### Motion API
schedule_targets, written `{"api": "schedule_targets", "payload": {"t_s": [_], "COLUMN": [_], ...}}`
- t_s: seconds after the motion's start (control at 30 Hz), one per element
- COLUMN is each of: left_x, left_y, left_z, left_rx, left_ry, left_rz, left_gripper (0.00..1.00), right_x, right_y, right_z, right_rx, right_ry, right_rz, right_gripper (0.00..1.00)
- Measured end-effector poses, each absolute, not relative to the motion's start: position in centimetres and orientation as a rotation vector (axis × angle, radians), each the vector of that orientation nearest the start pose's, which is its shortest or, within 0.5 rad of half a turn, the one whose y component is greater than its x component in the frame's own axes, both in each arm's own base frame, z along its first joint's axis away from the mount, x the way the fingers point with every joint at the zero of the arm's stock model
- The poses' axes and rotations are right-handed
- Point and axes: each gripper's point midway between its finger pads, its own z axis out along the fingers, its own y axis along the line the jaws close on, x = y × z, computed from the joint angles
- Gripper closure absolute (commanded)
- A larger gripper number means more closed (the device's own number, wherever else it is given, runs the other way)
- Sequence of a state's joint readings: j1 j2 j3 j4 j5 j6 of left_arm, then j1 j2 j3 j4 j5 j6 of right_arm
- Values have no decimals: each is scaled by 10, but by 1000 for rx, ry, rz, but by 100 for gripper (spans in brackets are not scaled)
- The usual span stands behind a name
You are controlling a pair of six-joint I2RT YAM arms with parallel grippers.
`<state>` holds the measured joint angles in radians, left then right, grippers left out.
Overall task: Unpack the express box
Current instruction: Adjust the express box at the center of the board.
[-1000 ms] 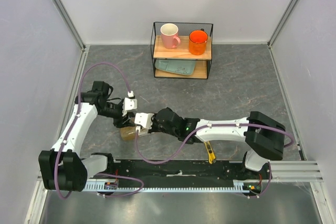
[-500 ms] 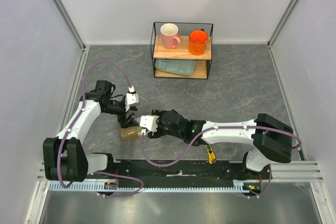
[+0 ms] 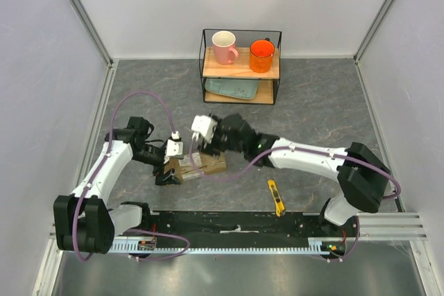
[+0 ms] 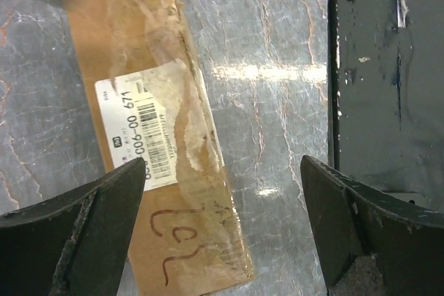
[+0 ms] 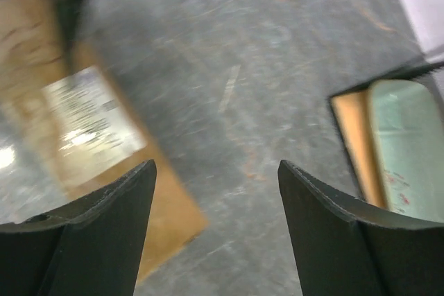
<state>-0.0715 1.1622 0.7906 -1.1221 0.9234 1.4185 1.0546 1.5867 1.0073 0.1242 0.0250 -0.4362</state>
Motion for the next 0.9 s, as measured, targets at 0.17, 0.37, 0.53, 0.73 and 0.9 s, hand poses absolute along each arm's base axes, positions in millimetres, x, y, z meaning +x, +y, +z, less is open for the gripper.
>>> {"api": "schedule_targets", "payload": {"t_s": [0.17, 0.37, 0.53, 0.73, 0.9], "left_x": [166, 183, 200, 204, 205], "left_y": [-126, -120, -113, -109, -109], "left_z": [96, 83, 80, 79, 79], "left_rx": [1677, 1712, 1739, 1739, 1730], "left_ry": [1685, 1658, 1653, 1674, 1686], "left_rz": [-823, -700, -590, -553, -554], "left_gripper": [0, 0, 0, 9, 13], "right_x": [315, 321, 319, 329, 325], "right_y": [376, 390, 412, 445, 458], "right_z": [192, 169, 121, 104, 94], "right_rx": [-1155, -1158, -1198, -1162, -1161], "right_ry": [1586, 1636, 1723, 1753, 1762], "right_rz": [464, 591, 692, 819, 882], "right_gripper": [20, 21, 28, 36, 39]}}
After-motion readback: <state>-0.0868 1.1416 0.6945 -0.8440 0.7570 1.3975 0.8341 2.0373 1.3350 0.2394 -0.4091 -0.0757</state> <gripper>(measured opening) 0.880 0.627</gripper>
